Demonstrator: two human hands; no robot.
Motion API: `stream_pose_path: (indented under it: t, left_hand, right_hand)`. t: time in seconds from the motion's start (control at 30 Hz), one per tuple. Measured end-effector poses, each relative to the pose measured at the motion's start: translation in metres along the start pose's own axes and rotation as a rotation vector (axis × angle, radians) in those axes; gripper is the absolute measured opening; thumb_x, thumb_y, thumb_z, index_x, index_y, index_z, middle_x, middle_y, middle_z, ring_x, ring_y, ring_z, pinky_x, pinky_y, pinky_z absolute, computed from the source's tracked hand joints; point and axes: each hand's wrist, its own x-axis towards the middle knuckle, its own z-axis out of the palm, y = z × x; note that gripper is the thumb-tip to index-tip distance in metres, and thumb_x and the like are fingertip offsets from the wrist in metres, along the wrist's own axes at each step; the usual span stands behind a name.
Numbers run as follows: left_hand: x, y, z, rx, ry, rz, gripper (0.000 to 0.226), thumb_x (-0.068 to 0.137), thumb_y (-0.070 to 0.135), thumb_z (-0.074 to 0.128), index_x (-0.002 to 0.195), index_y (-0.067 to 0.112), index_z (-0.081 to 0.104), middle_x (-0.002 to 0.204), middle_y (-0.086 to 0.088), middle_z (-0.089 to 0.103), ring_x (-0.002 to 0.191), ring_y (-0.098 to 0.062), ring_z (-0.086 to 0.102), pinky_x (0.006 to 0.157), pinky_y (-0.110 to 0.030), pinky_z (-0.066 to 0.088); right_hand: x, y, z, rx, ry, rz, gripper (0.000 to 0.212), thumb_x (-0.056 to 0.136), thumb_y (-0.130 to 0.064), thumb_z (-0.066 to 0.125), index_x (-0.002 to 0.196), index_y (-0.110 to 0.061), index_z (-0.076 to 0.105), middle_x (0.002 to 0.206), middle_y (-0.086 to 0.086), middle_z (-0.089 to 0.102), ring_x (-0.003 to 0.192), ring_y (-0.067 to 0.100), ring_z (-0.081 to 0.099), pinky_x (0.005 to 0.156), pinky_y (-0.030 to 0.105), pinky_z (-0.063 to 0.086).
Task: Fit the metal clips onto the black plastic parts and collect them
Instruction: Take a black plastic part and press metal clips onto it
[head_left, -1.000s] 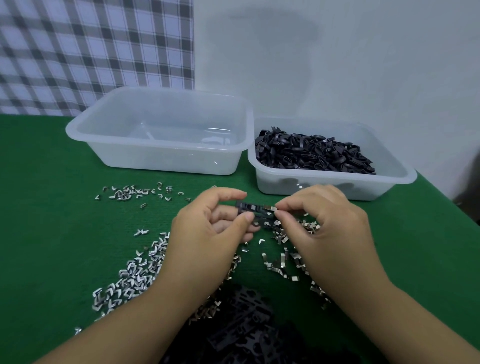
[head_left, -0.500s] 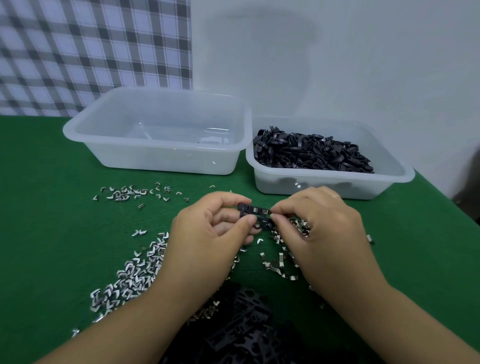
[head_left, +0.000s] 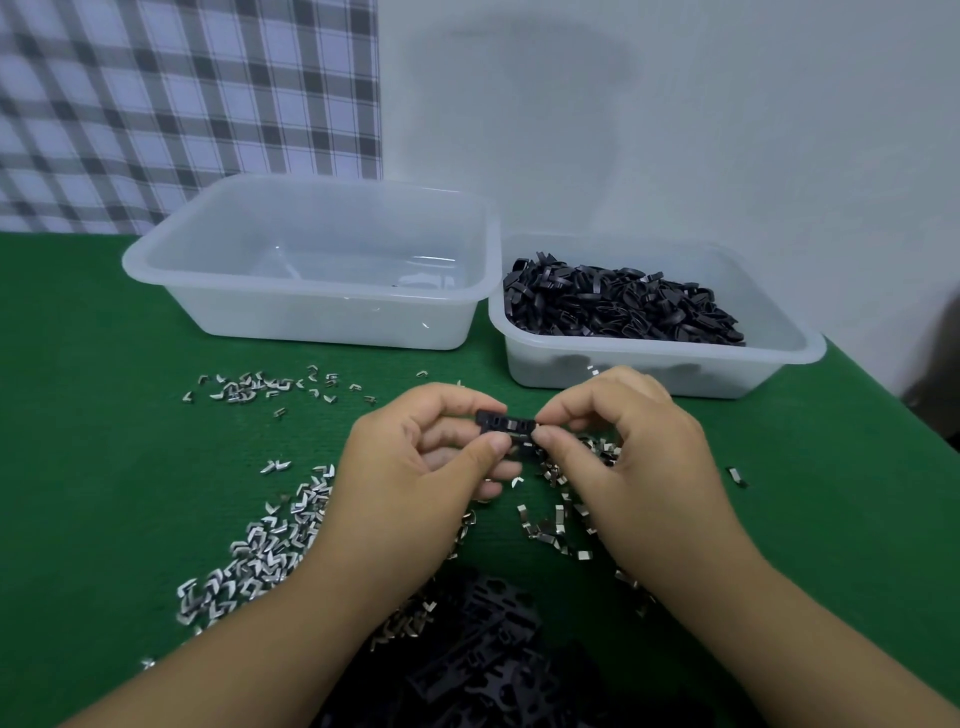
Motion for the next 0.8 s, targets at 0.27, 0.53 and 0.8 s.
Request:
stream_pose_path:
  t: [0.27,0.53,0.8]
  left_hand:
    - [0.0009,-0.0024,0.0004,0.025,0.016,0.037,0.03,0.083,-0.008,0.063,0.081,0.021,0.071,0.073,-0.005,0.075,0.069,-0.016,0.073,0.058,-0.016,0.055]
    - [0.0002,0.0004,0.0011,0.063,0.024,0.114,0.032,0.08,-0.01,0.064,0.081,0.022,0.071,0.072,-0.003,0.075,0.067,-0.012,0.073,0.06,-0.014,0.054]
    - [0.0025,-0.0002,-0.0017,0.003,0.199,0.112,0.025,0.084,-0.006,0.062,0.085,0.019,0.068,0.072,-0.001,0.075,0.068,-0.012,0.073,0.061,-0.014,0.054]
  right_hand:
    - [0.0024,-0.0057,-0.0009,0.125,-0.038,0.096,0.012,0.079,-0.017,0.068,0.074,-0.027,0.065,0.073,-0.014,0.054,0.082,0.006,0.052,0.074,0.022,0.04]
    - [0.004,-0.0091,0.0015,0.087,-0.006,0.032,0.015,0.08,-0.014,0.068,0.071,-0.026,0.063,0.072,-0.013,0.054,0.08,0.004,0.05,0.072,0.015,0.037]
    - [0.0019,-0.0065,0.0004,-0.01,0.03,-0.071,0.016,0.078,-0.014,0.071,0.082,-0.028,0.064,0.078,-0.016,0.057,0.083,0.007,0.05,0.076,0.02,0.038]
